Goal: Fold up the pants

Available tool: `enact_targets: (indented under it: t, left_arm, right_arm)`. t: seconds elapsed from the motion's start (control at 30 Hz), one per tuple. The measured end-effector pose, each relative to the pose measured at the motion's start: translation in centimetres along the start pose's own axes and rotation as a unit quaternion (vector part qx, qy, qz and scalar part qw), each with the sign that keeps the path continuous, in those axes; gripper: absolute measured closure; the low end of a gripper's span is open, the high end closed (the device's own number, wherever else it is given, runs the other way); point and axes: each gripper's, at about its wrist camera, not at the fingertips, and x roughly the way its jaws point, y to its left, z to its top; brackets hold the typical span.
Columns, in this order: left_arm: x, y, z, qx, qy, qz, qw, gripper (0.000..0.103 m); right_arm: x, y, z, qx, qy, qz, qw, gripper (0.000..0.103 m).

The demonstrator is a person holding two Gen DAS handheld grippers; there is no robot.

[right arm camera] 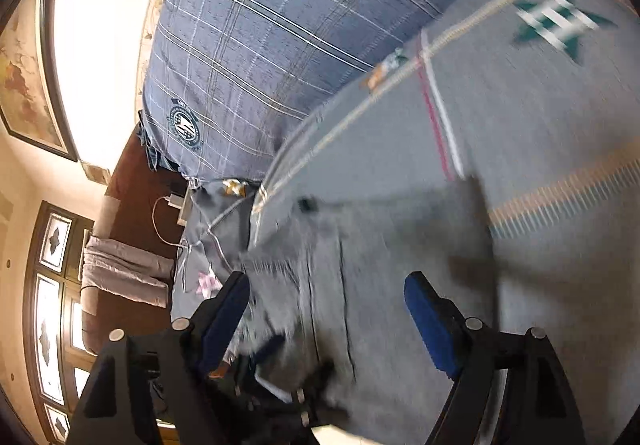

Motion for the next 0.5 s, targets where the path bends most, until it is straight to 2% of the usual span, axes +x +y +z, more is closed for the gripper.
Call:
enact_targets:
  t: [0.03, 0.1, 0.13, 0.17, 0.2, 0.27, 0.37, 0.47, 0.5]
  left_arm:
    - [-0.2, 0.1, 0.1, 0.0, -0.001, -0.001, 1.0, 0.005]
    - [-0.2, 0.2, 0.1, 0.0, -0.004, -0.003, 1.0, 0.005]
    - [-0.3, 0.2, -0.1, 0.001, -0.005, -0.004, 1.0, 0.005]
    - [-0.4, 0.3, -0.2, 0.002, -0.007, -0.006, 1.0, 0.005]
    - [-0.4, 0.3, -0.3, 0.003, -0.009, -0.009, 0.9999, 0.005]
    - [-0.6, 0.4, -0.5, 0.004, -0.012, -0.011, 0.9999, 0.005]
    - [-0.7, 0.5, -0.6, 0.007, -0.016, -0.017, 0.9997, 0.005]
    - [-1.0, 0.9, -0.5, 0.006, -0.017, -0.03, 0.9994, 0.006]
    - [-1.4, 1.3, -0.5, -0.002, -0.021, -0.042, 0.9989, 0.006]
  right_arm:
    - [1.0, -0.1, 0.9, -0.003, 0.005, -0.001, 1.0, 0.021]
    - [3.0, -2.3, 2.3, 0.018, 0.005, -0.05, 0.999, 0.02]
    - [3.7, -3.5, 2.5, 0.033, 0.015, -0.042, 0.998, 0.02]
    - [3.3, -3.9, 2.6, 0.044, -0.001, -0.019, 0.999, 0.02]
    - [2.7, -3.5, 2.6, 0.051, 0.0, -0.017, 0.999, 0.02]
    - [1.3, -2.2, 2.2, 0.028, -0.013, -0.028, 0.999, 0.02]
    - [0.5, -0.8, 1.2, 0.004, -0.014, -0.008, 1.0, 0.02]
    - [2.9, -2.3, 0.4, -0.001, 0.015, -0.075, 0.997, 0.02]
    - [2.7, -2.2, 0.3, -0.001, -0.002, -0.068, 0.998, 0.02]
